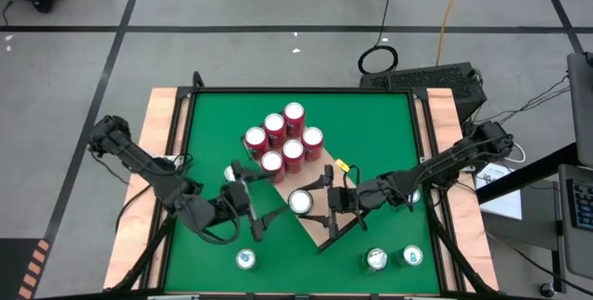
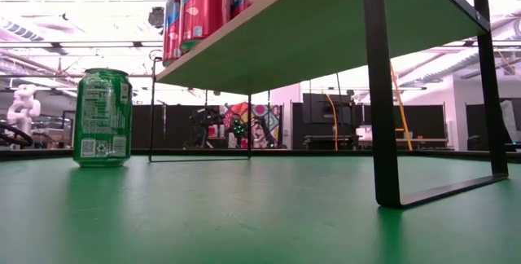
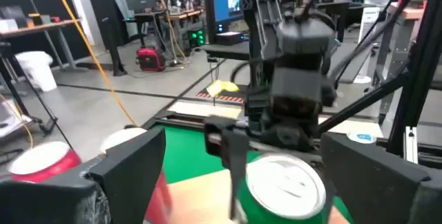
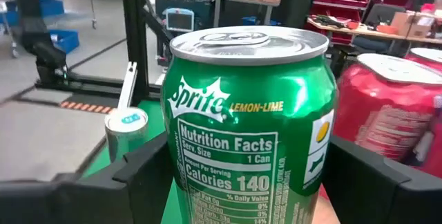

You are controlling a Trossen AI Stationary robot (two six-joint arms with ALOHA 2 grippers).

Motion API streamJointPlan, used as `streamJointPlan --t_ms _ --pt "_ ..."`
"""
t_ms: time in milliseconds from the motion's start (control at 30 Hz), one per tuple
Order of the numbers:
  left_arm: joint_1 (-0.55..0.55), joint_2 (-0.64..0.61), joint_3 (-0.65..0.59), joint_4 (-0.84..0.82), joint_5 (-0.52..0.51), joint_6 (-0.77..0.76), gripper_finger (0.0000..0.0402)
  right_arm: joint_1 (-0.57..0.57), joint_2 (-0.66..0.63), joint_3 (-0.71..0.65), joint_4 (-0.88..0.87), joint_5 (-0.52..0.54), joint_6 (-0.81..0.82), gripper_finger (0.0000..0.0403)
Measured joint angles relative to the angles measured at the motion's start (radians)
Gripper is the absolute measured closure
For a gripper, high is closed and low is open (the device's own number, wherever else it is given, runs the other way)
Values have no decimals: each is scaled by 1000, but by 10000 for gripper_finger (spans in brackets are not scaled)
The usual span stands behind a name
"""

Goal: Place canned beverage on shelf
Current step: Put the green soda can on the shelf

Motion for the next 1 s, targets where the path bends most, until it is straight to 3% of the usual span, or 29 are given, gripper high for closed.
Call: streamJointPlan --t_ms 200,633,1000 --pt "-2 -52 0 -79 -10 22 18 -45 40 0 64 -137 -23 107" --pt "-2 -61 0 -164 -39 19 18 -149 41 1 67 -268 -20 107" --pt "-2 -77 0 -196 -39 18 18 -178 75 2 69 -265 -12 100"
